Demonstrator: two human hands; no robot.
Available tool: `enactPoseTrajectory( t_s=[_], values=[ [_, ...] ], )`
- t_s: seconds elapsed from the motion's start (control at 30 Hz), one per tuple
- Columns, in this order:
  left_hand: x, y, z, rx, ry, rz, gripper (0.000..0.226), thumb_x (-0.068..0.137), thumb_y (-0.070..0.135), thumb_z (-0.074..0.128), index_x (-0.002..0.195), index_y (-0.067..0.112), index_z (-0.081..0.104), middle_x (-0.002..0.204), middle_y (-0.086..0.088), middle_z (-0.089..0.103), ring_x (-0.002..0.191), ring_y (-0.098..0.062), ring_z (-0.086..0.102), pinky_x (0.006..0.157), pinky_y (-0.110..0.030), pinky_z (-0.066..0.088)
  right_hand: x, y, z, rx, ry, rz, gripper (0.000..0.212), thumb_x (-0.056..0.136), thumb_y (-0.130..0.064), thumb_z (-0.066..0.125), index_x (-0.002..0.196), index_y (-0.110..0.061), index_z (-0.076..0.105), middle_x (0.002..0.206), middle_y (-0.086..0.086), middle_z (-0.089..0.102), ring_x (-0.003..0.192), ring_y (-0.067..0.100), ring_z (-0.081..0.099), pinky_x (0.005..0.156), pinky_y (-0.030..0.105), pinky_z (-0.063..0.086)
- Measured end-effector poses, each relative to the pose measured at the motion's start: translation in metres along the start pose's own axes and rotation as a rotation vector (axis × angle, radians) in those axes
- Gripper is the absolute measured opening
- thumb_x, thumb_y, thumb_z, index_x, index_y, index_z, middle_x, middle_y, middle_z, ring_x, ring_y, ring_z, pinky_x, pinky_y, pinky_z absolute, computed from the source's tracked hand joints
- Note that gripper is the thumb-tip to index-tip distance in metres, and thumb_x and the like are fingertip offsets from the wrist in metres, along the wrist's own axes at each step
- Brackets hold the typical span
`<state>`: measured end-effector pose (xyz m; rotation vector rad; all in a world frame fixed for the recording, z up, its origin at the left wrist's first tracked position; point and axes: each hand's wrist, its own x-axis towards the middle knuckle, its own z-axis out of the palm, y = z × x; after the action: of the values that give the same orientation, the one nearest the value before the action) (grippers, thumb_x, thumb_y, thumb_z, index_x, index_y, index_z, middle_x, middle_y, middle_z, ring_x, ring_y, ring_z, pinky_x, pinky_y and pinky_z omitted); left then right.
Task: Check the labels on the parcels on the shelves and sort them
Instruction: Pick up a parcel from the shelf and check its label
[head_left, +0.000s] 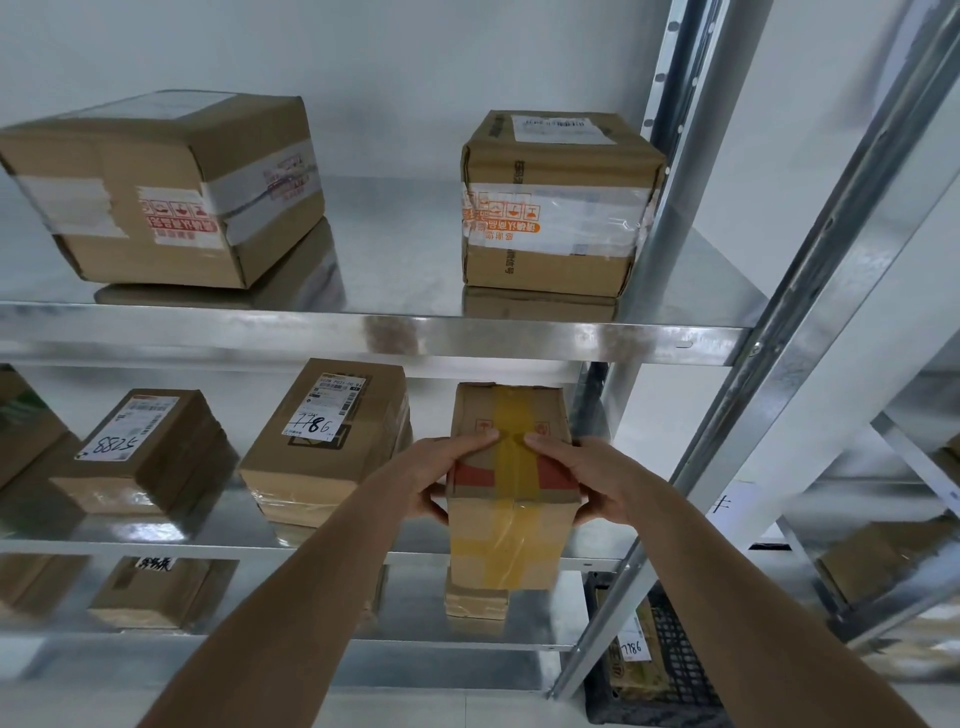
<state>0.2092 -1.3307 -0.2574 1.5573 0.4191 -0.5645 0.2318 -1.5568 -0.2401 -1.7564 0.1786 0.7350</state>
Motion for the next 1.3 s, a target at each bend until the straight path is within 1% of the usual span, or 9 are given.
enactPoseTrajectory(
  t_s=[0.13, 0.23, 0.3, 0.4, 0.47, 0.63, 0.77, 0.93, 1.3],
  values=[
    [-0.001, -0.006, 0.002, -0.117, -0.035, 0.029, 0.096, 0.049, 0.078, 0.086, 0.125, 0.022, 0.068, 0.111, -0.005, 0.076, 0.107, -0.028, 0.069, 0.097, -0.054, 0.053, -0.007, 0.008, 0.006, 0.123, -0.003, -0.01, 0.075, 0.073, -0.084, 0.06, 0.122, -0.027, 0.06, 0.119, 0.002, 0.072, 0.11, 0.033, 0.068, 0.098, 0.058, 0.053],
    [-0.002, -0.018, -0.001, -0.253, -0.05, 0.082, 0.105, 0.059, 0.092, 0.066, 0.109, -0.001, 0.065, 0.082, -0.005, 0.071, 0.074, -0.023, 0.062, 0.075, -0.035, 0.051, -0.007, 0.031, 0.009, 0.409, 0.031, 0.004, 0.074, 0.086, -0.085, 0.033, 0.108, -0.022, 0.064, 0.09, 0.001, 0.074, 0.086, 0.023, 0.073, 0.08, 0.045, 0.06],
    [0.002, -0.036, -0.003, -0.405, -0.006, 0.09, 0.112, 0.06, 0.092, 0.062, 0.1, -0.012, 0.057, 0.074, -0.005, 0.066, 0.068, -0.022, 0.061, 0.09, -0.043, 0.056, -0.005, 0.048, 0.011, 0.509, 0.102, 0.029, 0.07, 0.093, -0.079, 0.03, 0.12, -0.023, 0.063, 0.102, 0.003, 0.074, 0.096, 0.025, 0.07, 0.086, 0.049, 0.056],
    [0.007, -0.064, 0.003, -0.545, 0.176, 0.08, 0.077, 0.088, 0.07, 0.054, 0.126, 0.003, 0.062, 0.116, -0.014, 0.07, 0.11, -0.033, 0.064, 0.116, -0.053, 0.038, -0.003, 0.066, 0.021, 0.478, 0.157, 0.08, 0.065, 0.099, -0.068, 0.035, 0.134, -0.019, 0.059, 0.116, 0.007, 0.068, 0.107, 0.03, 0.063, 0.097, 0.049, 0.05],
    [0.003, -0.073, 0.012, -0.468, 0.212, 0.068, 0.046, 0.105, 0.05, 0.041, 0.123, 0.015, 0.064, 0.122, -0.013, 0.068, 0.113, -0.034, 0.063, 0.104, -0.049, 0.048, -0.005, 0.071, 0.028, 0.439, 0.165, 0.096, 0.058, 0.103, -0.06, 0.036, 0.128, -0.015, 0.062, 0.104, 0.006, 0.069, 0.096, 0.026, 0.064, 0.091, 0.046, 0.051],
    [-0.002, -0.077, 0.025, -0.399, 0.19, 0.068, 0.034, 0.111, 0.034, 0.036, 0.122, 0.016, 0.063, 0.103, -0.014, 0.074, 0.098, -0.032, 0.069, 0.079, -0.042, 0.057, -0.009, 0.07, 0.039, 0.393, 0.153, 0.101, 0.04, 0.107, -0.051, 0.035, 0.119, -0.025, 0.062, 0.115, 0.004, 0.068, 0.113, 0.028, 0.062, 0.102, 0.051, 0.049],
    [-0.005, -0.061, 0.02, -0.313, 0.19, 0.018, 0.041, 0.106, 0.053, 0.037, 0.112, 0.024, 0.065, 0.114, -0.011, 0.071, 0.11, -0.032, 0.065, 0.103, -0.051, 0.05, -0.01, 0.058, 0.035, 0.358, 0.189, 0.092, 0.047, 0.104, -0.058, 0.039, 0.097, -0.018, 0.063, 0.089, 0.005, 0.067, 0.08, 0.023, 0.065, 0.08, 0.04, 0.055],
    [0.003, -0.043, 0.0, -0.201, 0.141, 0.03, 0.066, 0.099, 0.069, 0.031, 0.13, 0.02, 0.063, 0.129, -0.01, 0.066, 0.123, -0.03, 0.058, 0.113, -0.045, 0.037, -0.008, 0.042, 0.02, 0.295, 0.211, 0.001, 0.058, 0.101, -0.065, 0.036, 0.123, -0.016, 0.057, 0.105, 0.007, 0.069, 0.101, 0.03, 0.066, 0.107, 0.051, 0.048],
    [-0.005, -0.009, -0.001, -0.185, 0.191, 0.209, 0.072, 0.097, 0.077, 0.026, 0.123, 0.022, 0.064, 0.129, -0.005, 0.067, 0.125, -0.024, 0.057, 0.117, -0.051, 0.035, -0.029, -0.016, 0.015, 0.107, 0.138, -0.272, 0.071, 0.082, -0.079, 0.041, 0.121, -0.025, 0.065, 0.115, 0.003, 0.074, 0.114, 0.027, 0.066, 0.107, 0.049, 0.048]
  ],
)
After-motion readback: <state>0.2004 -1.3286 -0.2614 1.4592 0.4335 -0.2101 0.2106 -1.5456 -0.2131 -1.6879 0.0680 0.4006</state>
